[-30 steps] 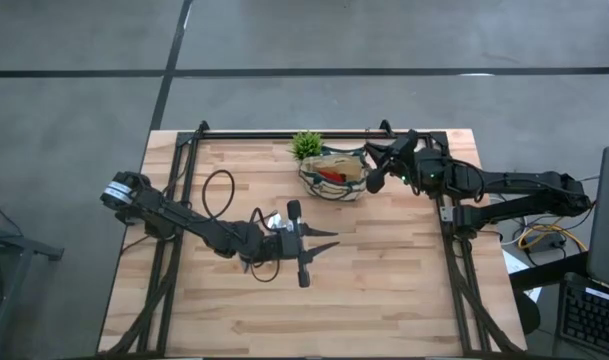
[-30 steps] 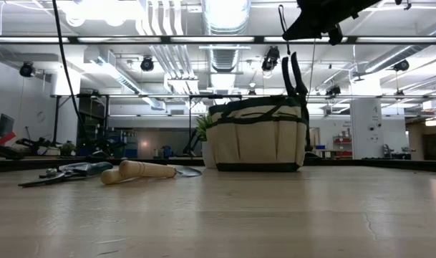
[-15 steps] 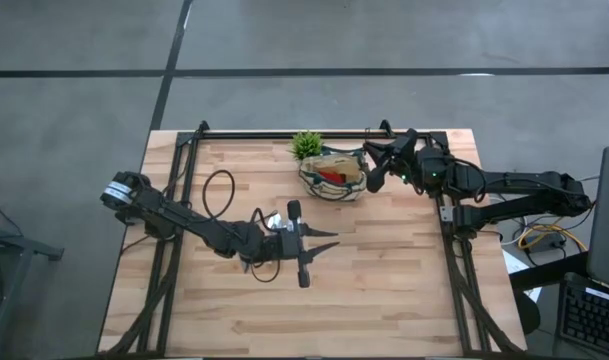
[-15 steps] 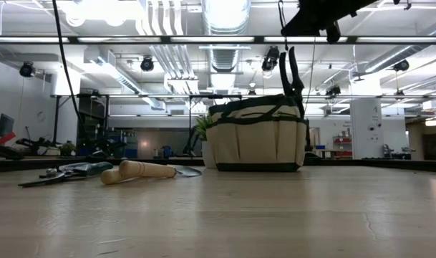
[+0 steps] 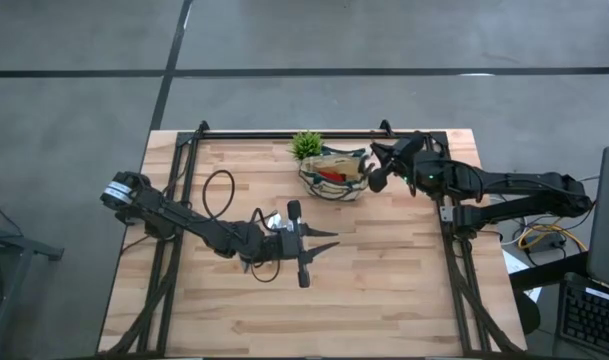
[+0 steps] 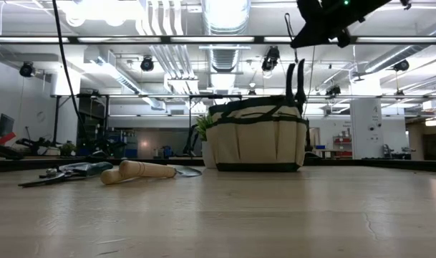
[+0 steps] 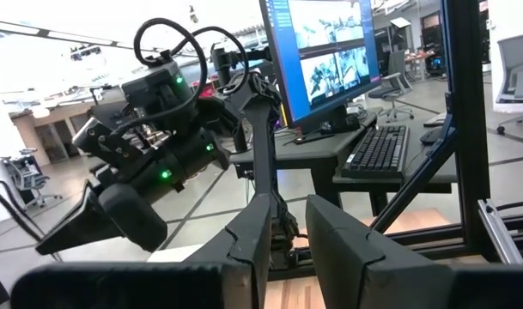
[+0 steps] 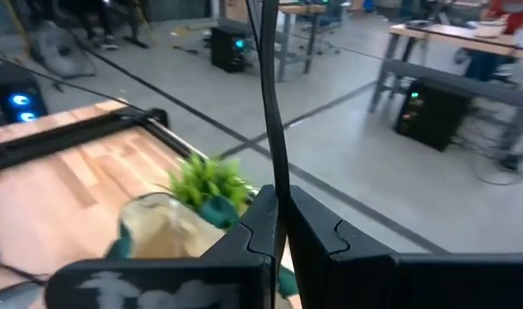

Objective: Pick & Place Garden tools in Gardening bag
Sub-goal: Put the right green shear scissors into the gardening bag

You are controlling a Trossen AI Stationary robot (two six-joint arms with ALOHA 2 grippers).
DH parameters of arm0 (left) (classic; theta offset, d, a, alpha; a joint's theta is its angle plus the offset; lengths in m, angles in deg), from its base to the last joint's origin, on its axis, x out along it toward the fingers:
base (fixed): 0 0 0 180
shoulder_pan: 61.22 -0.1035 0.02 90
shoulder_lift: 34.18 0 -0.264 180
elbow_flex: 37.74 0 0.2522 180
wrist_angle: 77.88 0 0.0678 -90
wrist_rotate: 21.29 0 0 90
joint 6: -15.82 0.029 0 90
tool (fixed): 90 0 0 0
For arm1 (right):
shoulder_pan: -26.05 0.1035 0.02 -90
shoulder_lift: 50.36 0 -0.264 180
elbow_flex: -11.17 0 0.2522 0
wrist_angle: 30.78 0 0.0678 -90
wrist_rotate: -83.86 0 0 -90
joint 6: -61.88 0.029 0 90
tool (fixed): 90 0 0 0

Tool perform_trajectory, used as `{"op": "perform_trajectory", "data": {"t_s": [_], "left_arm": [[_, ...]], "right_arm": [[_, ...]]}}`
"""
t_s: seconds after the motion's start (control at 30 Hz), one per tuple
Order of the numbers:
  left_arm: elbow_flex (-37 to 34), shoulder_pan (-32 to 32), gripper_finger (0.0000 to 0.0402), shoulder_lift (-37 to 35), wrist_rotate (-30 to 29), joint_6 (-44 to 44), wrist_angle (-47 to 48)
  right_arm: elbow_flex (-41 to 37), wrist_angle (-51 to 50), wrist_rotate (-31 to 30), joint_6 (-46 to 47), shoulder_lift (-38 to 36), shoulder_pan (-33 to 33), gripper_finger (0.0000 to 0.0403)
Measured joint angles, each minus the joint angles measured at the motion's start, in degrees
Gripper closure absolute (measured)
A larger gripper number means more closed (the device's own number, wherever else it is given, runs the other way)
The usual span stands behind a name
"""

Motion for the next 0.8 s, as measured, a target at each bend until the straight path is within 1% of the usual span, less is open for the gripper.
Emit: {"op": "perform_trajectory", "data": {"t_s": [0.17, 0.33, 0.53, 0.7, 0.8], "left_arm": [[0.0, 0.0, 0.0321, 0.0, 0.0, 0.0, 0.1], [0.0, 0.0, 0.0321, 0.0, 0.0, 0.0, 0.1], [-0.1, 0.0, 0.0321, 0.0, 0.0, 0.0, 0.1], [-0.1, 0.0, 0.0321, 0.0, 0.0, 0.0, 0.1], [-0.1, 0.0, 0.0321, 0.0, 0.0, 0.0, 0.1]], "right_arm": [[-0.1, -4.8, -4.1, -0.4, -1.7, 0.0, 0.0392], [-0.6, -6.9, -4.2, 0.9, -3.8, 0.6, 0.0392], [-0.8, -8.2, -4.7, 2.2, -4.5, 1.7, 0.0392], [-1.0, -8.4, -10.1, 0.9, -5.3, 3.0, 0.0392], [-1.0, -8.2, -11.1, 0.5, -5.9, 3.1, 0.0392]]}}
